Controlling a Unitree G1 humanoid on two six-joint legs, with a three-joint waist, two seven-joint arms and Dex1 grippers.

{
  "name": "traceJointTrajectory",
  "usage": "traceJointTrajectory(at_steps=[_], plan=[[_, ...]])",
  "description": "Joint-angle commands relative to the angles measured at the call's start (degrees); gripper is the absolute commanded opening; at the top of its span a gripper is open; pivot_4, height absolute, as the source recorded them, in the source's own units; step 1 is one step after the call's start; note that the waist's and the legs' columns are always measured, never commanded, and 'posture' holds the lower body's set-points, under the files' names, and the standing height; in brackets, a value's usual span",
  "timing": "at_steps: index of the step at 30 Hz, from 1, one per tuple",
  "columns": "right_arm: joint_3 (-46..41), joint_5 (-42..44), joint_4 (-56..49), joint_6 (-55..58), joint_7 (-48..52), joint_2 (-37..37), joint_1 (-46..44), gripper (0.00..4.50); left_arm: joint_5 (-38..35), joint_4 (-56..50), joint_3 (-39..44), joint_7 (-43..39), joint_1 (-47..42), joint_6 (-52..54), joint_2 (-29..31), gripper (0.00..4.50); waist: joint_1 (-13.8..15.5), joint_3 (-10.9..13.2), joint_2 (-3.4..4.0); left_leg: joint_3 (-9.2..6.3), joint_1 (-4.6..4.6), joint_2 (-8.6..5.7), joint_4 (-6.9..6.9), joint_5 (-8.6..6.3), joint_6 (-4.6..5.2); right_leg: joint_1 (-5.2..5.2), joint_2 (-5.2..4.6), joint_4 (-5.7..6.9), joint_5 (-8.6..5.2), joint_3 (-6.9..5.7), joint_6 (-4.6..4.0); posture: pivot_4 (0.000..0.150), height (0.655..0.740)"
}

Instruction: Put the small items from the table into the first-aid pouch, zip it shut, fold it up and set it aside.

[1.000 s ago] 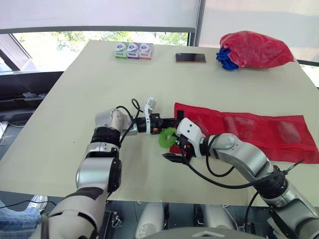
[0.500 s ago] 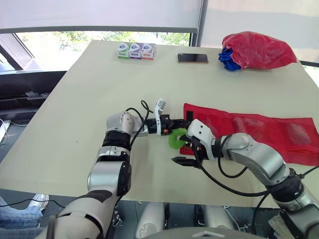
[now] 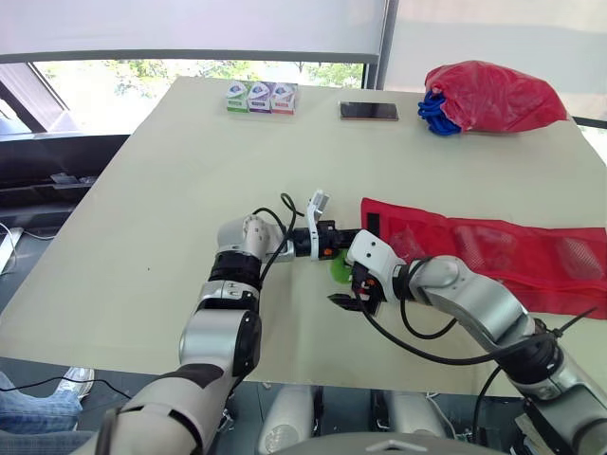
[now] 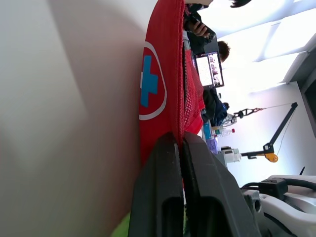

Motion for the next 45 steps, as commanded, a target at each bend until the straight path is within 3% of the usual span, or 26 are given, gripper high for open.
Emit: traceJointTrajectory(at_steps=[1, 5, 6, 12, 19, 23, 35, 45], plan=[[2.4, -1.2, -0.8, 1.4, 1.3, -2.3, 1.5, 2.28, -0.1, 1.9, -2.0, -0.1, 0.0, 0.8, -2.1, 0.0, 0.0, 0.0, 0.01, -0.01, 0.0, -0.01, 0.0, 0.0, 0.0, 0.0, 0.0, -0.02, 0.0, 0.0, 0.0, 0.15, 0.74], [3.4, -1.5, -2.3, 2.2, 3.5, -5.0, 1.6, 0.14, 0.2, 2.2, -2.2, -0.4, -0.1, 0.7, -1.6, 0.0, 0.0, -0.1, 0.06, -0.03, 0.0, -0.01, 0.0, 0.0, 0.01, 0.01, 0.0, -0.04, 0.0, -0.02, 0.01, 0.15, 0.74], [3.2, -1.5, -2.5, 2.2, 3.7, -5.3, 1.6, 0.03, 0.3, 2.3, -2.3, -0.5, -0.1, 0.5, -1.4, 0.0, 0.0, -0.1, 0.05, -0.04, 0.0, -0.01, 0.0, 0.0, 0.01, 0.02, 0.01, -0.04, 0.0, -0.03, 0.01, 0.15, 0.74], [-2.1, 1.0, -3.7, 0.2, 4.7, -4.4, 3.1, 0.03, 0.8, 3.2, -2.7, -1.1, -0.5, -0.9, -0.6, 0.0, 0.0, -0.1, 0.08, -0.12, 0.0, -0.01, 0.0, -0.01, 0.01, 0.03, 0.01, -0.07, -0.01, -0.11, 0.01, 0.15, 0.74], [-18.5, 10.4, -7.5, -4.2, 5.5, 0.1, 11.5, 0.03, 1.4, 4.0, -3.1, -2.7, -0.6, -2.7, 1.5, 0.0, -0.2, -0.1, 0.09, -0.23, -0.03, 0.0, 0.0, -0.02, 0.03, 0.07, 0.0, -0.05, 0.0, -0.18, 0.01, 0.15, 0.74], [-29.1, 17.1, -9.4, -12.1, 5.3, 5.5, 21.1, 0.03, 2.5, 2.2, -5.7, -5.5, 0.9, -4.4, 4.3, 0.0, -0.5, -0.1, 0.1, -0.29, -0.03, 0.06, -0.02, -0.09, 0.16, 0.08, 0.04, -0.04, 0.0, -0.17, 0.02, 0.15, 0.74], [-39.1, 24.0, -10.5, -18.0, -5.5, 15.2, 33.2, 0.03, 5.1, -5.6, -16.8, -16.2, 5.9, -11.2, 13.7, 0.0, -2.1, -0.1, 0.18, -0.23, 0.06, 0.44, -0.16, 0.01, -0.02, -0.06, 0.11, 0.04, -0.12, 0.12, -0.29, 0.15, 0.74], [-42.6, 27.1, -11.9, -20.1, -6.1, 12.7, 40.0, 0.03, 7.7, -0.6, -17.2, -18.0, 4.7, -17.9, 17.5, 0.0, -2.1, -0.1, 0.2, -0.19, 0.11, 0.47, -0.18, 0.0, -0.01, -0.06, 0.08, 0.03, -0.13, 0.13, -0.31, 0.15, 0.74]])
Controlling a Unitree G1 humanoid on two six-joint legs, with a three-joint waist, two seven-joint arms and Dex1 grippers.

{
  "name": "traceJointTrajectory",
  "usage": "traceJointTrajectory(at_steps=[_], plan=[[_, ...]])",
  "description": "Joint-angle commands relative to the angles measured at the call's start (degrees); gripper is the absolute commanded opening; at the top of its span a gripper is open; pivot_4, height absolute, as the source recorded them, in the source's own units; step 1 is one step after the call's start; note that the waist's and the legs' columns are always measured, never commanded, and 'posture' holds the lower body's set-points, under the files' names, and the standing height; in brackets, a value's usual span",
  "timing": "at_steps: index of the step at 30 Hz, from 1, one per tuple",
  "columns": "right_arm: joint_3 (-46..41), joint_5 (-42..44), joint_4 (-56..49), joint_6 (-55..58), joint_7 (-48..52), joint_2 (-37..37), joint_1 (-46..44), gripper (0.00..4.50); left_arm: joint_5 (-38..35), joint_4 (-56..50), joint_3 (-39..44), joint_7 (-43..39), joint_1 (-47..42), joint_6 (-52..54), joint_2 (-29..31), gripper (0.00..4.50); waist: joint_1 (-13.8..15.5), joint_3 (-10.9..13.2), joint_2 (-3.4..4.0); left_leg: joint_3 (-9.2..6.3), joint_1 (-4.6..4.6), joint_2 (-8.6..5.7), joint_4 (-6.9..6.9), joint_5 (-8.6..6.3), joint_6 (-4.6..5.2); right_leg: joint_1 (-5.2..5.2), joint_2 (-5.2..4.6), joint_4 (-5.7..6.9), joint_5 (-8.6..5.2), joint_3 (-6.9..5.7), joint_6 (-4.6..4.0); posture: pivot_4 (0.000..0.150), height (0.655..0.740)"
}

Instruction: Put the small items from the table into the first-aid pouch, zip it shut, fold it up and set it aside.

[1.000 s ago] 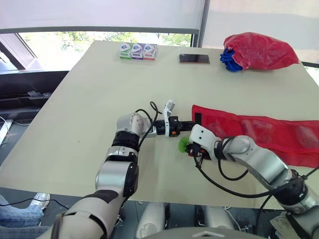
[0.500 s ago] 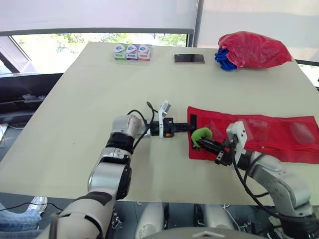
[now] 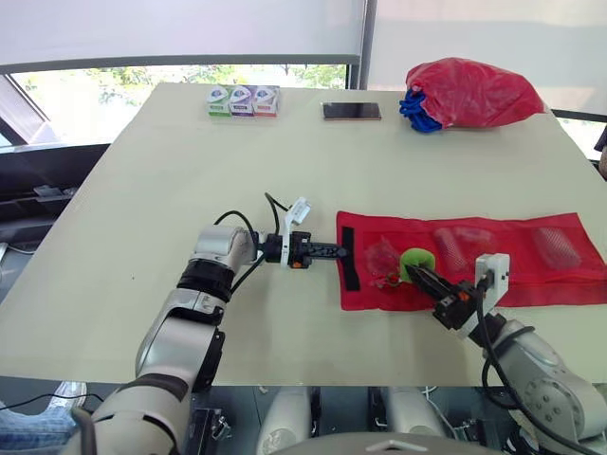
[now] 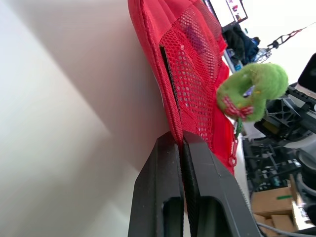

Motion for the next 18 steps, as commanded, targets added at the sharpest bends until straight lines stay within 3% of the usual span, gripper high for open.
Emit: traceJointTrajectory(at_steps=[1, 18], plan=[[-4.3, 1.9, -2.8, -2.3, -0.8, -1.3, 1.5, 0.03, 3.2, 4.1, 0.6, 0.2, -0.2, -1.7, 3.4, 0.0, 0.1, 0.0, 0.0, 0.0, 0.0, 0.0, 0.0, 0.0, 0.0, 0.0, 0.0, 0.0, 0.0, -0.01, 0.0, 0.15, 0.74], [-8.7, 5.2, -0.9, -5.9, -4.0, -2.4, 2.8, 0.03, 5.4, 6.2, -1.1, -8.0, 0.1, -7.6, 9.6, 0.0, 0.0, 0.0, 0.01, 0.08, -0.06, 0.03, -0.18, 0.0, 0.0, -0.17, 0.04, -0.04, -0.01, 0.04, -0.01, 0.15, 0.74]])
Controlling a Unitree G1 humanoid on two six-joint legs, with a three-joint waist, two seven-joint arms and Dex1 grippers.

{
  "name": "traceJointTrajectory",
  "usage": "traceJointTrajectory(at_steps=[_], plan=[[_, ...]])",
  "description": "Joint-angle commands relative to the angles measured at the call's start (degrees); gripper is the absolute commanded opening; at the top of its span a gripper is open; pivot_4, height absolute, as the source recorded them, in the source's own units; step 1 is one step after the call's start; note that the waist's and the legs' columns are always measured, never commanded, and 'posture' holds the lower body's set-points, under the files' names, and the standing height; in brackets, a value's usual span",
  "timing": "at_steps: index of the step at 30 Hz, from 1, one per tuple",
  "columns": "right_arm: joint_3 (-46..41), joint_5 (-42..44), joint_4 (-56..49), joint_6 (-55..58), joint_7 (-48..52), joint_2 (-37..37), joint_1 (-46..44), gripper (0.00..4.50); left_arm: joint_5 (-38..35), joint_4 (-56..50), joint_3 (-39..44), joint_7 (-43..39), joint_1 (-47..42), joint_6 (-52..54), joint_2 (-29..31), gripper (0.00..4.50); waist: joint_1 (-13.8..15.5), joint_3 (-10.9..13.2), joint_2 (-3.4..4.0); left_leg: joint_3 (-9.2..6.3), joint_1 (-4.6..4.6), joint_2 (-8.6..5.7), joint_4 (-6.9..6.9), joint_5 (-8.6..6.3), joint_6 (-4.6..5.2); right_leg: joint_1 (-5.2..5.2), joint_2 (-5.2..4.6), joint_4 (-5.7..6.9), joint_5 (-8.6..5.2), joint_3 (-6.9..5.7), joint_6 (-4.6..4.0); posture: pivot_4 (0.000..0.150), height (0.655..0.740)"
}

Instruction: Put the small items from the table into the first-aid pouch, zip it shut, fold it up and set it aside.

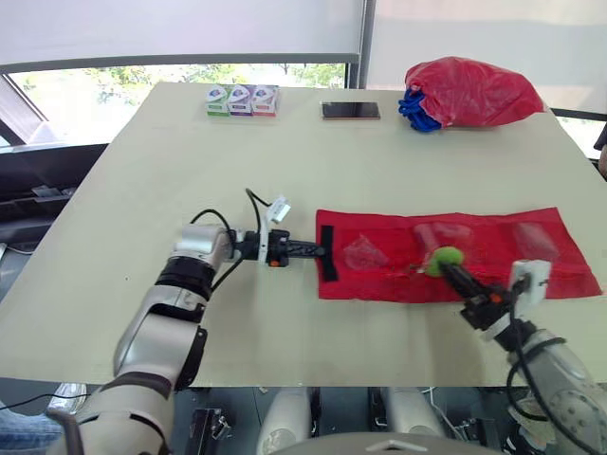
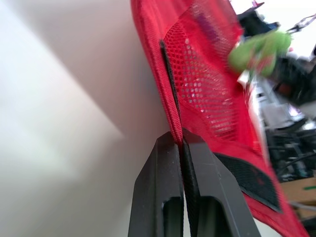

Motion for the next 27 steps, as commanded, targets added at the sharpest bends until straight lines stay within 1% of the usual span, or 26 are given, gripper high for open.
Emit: traceJointTrajectory(at_steps=[1, 4, 9, 15, 19, 27], plan=[[0.3, 0.9, -1.9, -1.1, 0.0, -0.4, -0.6, 0.03, 1.1, 1.8, 1.1, -1.2, 0.2, -0.5, 1.0, 0.0, 0.2, 0.0, 0.02, -0.01, 0.0, 0.0, -0.01, 0.0, 0.0, 0.0, 0.0, 0.0, -0.01, -0.01, -0.01, 0.15, 0.74], [-0.2, 0.1, -0.8, -1.8, -1.1, -0.1, -0.7, 0.03, 2.3, 2.3, 0.3, -3.1, 0.1, -2.9, 1.7, 0.0, 0.2, 0.0, 0.02, 0.0, -0.02, -0.01, -0.02, 0.0, 0.0, 0.0, -0.01, -0.03, -0.02, -0.01, -0.03, 0.15, 0.74], [-3.4, 0.2, 1.2, -3.1, -0.8, -1.7, 0.2, 0.03, 5.4, 4.4, -0.7, -6.2, 0.3, -7.3, 3.8, 0.0, 0.2, 0.0, 0.0, 0.04, -0.05, -0.03, -0.03, -0.01, 0.01, -0.01, -0.02, -0.08, -0.02, 0.01, -0.03, 0.15, 0.74], [-8.1, -0.1, 3.8, -4.7, 0.2, -4.5, 2.3, 0.03, 10.3, 9.8, -1.4, -7.7, -0.8, -15.1, 7.1, 0.0, 0.2, 0.0, 0.0, 0.06, -0.03, -0.02, -0.11, 0.0, 0.01, -0.04, 0.02, -0.08, -0.03, 0.01, -0.04, 0.15, 0.74], [-11.3, 0.3, 5.2, -5.6, 0.6, -5.6, 2.8, 0.03, 12.6, 13.5, -0.9, -7.6, -2.0, -19.3, 8.8, 0.0, 0.1, 0.0, 0.0, 0.09, 0.05, 0.01, -0.15, 0.0, 0.01, -0.03, 0.05, -0.07, -0.04, 0.04, -0.03, 0.15, 0.74], [-19.4, 0.4, 10.1, -7.1, 1.2, -9.0, 4.0, 0.03, 18.2, 23.6, -0.2, -1.7, -6.0, -29.7, 12.9, 0.0, 0.1, 0.0, -0.01, 0.23, 0.22, 0.05, -0.27, 0.0, 0.01, -0.01, 0.11, -0.05, -0.04, 0.06, -0.01, 0.15, 0.74]])
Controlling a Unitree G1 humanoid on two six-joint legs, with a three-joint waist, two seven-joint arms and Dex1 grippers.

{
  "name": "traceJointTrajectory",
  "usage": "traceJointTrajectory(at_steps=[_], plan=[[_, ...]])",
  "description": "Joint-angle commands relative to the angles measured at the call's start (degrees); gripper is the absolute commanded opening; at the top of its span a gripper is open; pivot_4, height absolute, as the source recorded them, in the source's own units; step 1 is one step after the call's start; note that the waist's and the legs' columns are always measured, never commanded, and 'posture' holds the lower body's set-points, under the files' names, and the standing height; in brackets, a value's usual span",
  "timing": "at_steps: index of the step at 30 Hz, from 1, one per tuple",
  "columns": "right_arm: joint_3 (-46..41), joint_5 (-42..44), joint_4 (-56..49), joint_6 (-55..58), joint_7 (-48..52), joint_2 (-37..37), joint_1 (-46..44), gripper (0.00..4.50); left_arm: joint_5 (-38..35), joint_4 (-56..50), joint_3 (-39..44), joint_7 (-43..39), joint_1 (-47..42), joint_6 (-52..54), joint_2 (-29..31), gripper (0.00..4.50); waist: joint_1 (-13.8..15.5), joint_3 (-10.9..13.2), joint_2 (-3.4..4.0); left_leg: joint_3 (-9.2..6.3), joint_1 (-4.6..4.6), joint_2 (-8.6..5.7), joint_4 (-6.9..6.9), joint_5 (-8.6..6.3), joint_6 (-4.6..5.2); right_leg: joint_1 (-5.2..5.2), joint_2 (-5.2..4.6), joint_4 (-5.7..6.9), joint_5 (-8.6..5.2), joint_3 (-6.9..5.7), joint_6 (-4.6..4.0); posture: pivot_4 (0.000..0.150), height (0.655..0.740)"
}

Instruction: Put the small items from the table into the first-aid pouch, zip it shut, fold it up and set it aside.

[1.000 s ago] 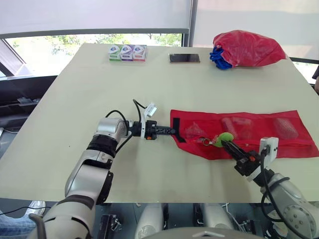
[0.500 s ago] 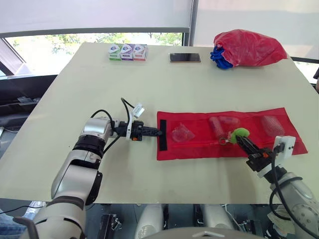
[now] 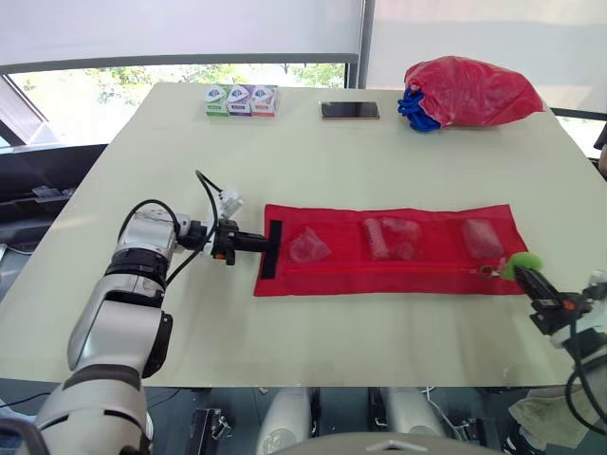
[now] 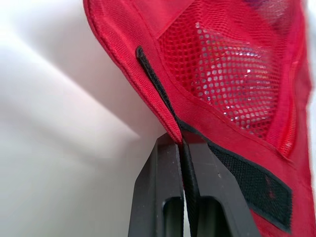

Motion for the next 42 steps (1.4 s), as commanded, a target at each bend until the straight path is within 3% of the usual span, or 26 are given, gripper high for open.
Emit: traceJointTrajectory(at_steps=[1, 9, 17, 20, 21, 23, 28, 30, 31, 33, 39, 42], plan=[[-4.9, 0.2, 0.8, -2.2, 0.3, -1.7, 0.2, 0.03, 6.0, 5.7, 0.0, 6.1, -0.6, -3.5, 4.5, 0.0, 0.0, 0.0, 0.0, 0.06, 0.06, 0.0, -0.05, 0.0, 0.0, 0.0, 0.0, 0.0, -0.01, 0.0, 0.02, 0.15, 0.74], [-6.0, -1.7, 3.5, -4.2, 0.3, -2.2, -0.6, 0.03, 8.6, 10.6, 1.6, 12.4, -3.6, -7.1, 5.0, 0.0, 0.0, 0.0, 0.0, 0.34, 0.59, 0.24, -0.36, 0.0, 0.0, 0.17, -0.07, 0.01, -0.07, 0.05, 0.11, 0.15, 0.74], [-5.2, -1.3, 4.3, -5.3, 3.0, -1.6, -1.0, 0.03, 10.4, 11.2, 2.2, 12.4, -3.6, -7.5, 4.7, 0.0, 0.1, 0.0, 0.01, 0.52, 0.61, 0.32, -0.36, 0.0, -0.01, 0.15, -0.12, 0.02, -0.03, -0.01, 0.03, 0.15, 0.74], [-5.8, 0.6, 4.7, -3.8, 4.8, -2.5, -0.3, 0.84, 10.5, 10.5, 2.2, 10.9, -3.2, -7.1, 4.6, 0.0, 0.1, 0.0, 0.01, 0.64, 0.61, 0.31, -0.38, 0.0, -0.01, 0.13, -0.15, 0.0, -0.03, 0.03, 0.03, 0.15, 0.74], [-6.0, 0.5, 5.1, -3.7, 5.1, -3.0, -0.1, 1.38, 10.5, 10.4, 2.3, 10.6, -3.1, -6.9, 4.6, 0.0, 0.0, 0.0, 0.01, 0.65, 0.61, 0.31, -0.38, 0.0, -0.01, 0.13, -0.15, 0.0, -0.02, 0.05, 0.03, 0.15, 0.74], [-5.9, -0.3, 5.9, -3.9, 5.9, -3.9, 0.5, 2.02, 10.5, 10.1, 2.6, 10.2, -3.2, -6.5, 4.6, 0.0, 0.0, 0.0, 0.0, 0.78, 0.63, 0.32, -0.39, -0.01, -0.01, 0.08, -0.25, 0.01, -0.02, 0.05, 0.03, 0.15, 0.74], [-6.5, -2.2, 8.1, -5.1, 8.6, -6.4, 2.8, 4.47, 10.6, 9.6, 3.1, 9.3, -3.0, -5.7, 5.2, 0.0, 0.0, 0.0, -0.01, 0.89, 0.64, 0.34, -0.42, -0.01, -0.01, 0.02, -0.3, 0.01, -0.01, 0.02, 0.02, 0.15, 0.74], [-6.6, -2.3, 8.3, -5.3, 9.4, -6.8, 3.2, 4.47, 10.4, 9.3, 3.4, 8.9, -2.9, -5.5, 5.5, 0.0, 0.0, 0.0, -0.01, 0.91, 0.64, 0.36, -0.45, -0.01, -0.01, 0.0, -0.27, 0.01, -0.01, 0.02, 0.02, 0.15, 0.74], [-6.6, -2.2, 8.1, -5.2, 9.7, -6.9, 3.4, 4.5, 10.4, 9.2, 3.5, 8.9, -2.9, -5.4, 5.6, 0.64, -0.1, 0.0, -0.02, 0.93, 0.63, 0.37, -0.48, -0.01, -0.02, -0.03, -0.26, 0.0, -0.01, 0.03, 0.01, 0.15, 0.74], [-6.4, -1.3, 6.5, -4.5, 10.8, -6.8, 4.2, 4.5, 10.4, 8.7, 3.8, 8.1, -2.9, -5.3, 6.1, 1.39, -0.1, 0.0, -0.03, 0.99, 0.59, 0.4, -0.51, -0.01, -0.02, -0.12, -0.24, 0.0, -0.01, 0.04, 0.01, 0.15, 0.74], [-5.0, 1.4, -0.5, -0.9, 11.3, -6.0, 8.0, 4.5, 9.2, 6.2, 5.7, 5.6, -2.7, -6.6, 8.4, 4.36, 0.1, 0.0, -0.07, 0.98, 0.56, 0.41, -0.52, -0.02, -0.02, -0.13, -0.29, -0.01, -0.01, 0.02, 0.01, 0.15, 0.74], [-3.0, 3.4, -5.5, 2.1, 8.7, -4.6, 10.0, 4.5, 7.6, 2.9, 7.1, 2.2, -2.5, -9.9, 10.1, 4.45, 0.2, 0.1, -0.19, 0.97, 0.53, 0.4, -0.52, -0.02, -0.03, -0.14, -0.34, -0.03, -0.01, 0.02, 0.01, 0.15, 0.74]])
